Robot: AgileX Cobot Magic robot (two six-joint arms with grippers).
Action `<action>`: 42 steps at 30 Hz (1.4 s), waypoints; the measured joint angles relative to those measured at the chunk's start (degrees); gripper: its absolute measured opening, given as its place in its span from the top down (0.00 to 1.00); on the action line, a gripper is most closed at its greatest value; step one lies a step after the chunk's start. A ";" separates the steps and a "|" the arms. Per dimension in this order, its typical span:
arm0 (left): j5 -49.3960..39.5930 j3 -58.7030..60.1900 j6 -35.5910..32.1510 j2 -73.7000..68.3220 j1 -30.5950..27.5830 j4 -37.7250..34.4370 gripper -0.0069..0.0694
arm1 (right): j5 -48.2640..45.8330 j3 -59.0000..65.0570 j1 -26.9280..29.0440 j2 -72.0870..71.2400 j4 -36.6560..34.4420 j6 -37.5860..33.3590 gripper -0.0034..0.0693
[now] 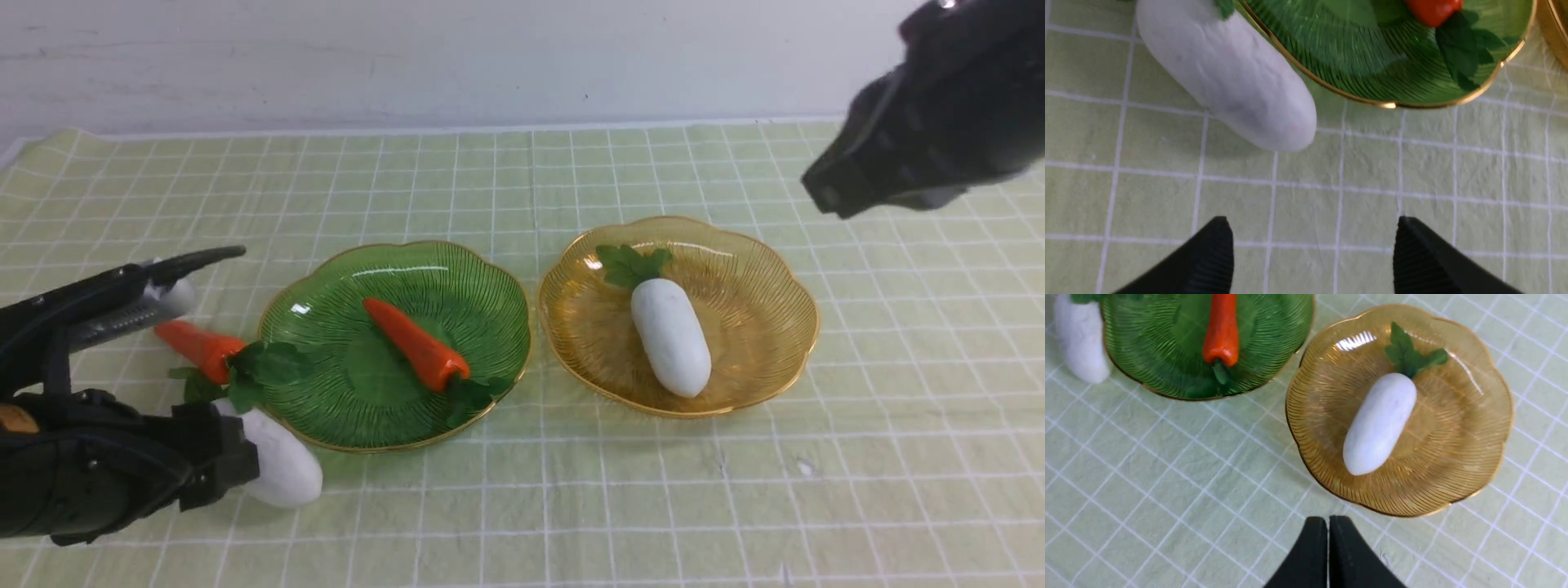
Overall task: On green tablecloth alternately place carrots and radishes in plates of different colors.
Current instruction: 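Pick up the carrot and put it on the nearest plate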
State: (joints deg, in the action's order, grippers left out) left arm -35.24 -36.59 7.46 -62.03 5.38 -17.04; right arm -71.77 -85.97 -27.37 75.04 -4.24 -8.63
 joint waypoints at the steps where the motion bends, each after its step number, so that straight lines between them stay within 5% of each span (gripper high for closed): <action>1: 1.67 0.00 0.68 -2.02 0.00 0.05 0.25 | -0.06 2.36 -0.01 -2.40 0.00 0.68 0.97; 19: 24.09 -0.12 16.92 -22.74 0.00 -0.23 0.24 | -0.57 30.42 0.06 -20.62 -0.92 0.91 0.97; 30: 24.67 -0.12 16.68 -25.84 0.00 0.34 0.24 | -0.57 30.54 0.06 -21.67 -0.92 0.76 0.97; 42: 16.54 -0.20 16.45 -26.02 0.00 10.46 0.24 | -0.57 30.54 0.06 -21.67 -0.92 0.76 0.97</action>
State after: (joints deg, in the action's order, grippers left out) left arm -18.70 -36.79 23.91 -88.06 5.38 -6.57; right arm -72.34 -55.43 -27.31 53.37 -5.17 -7.86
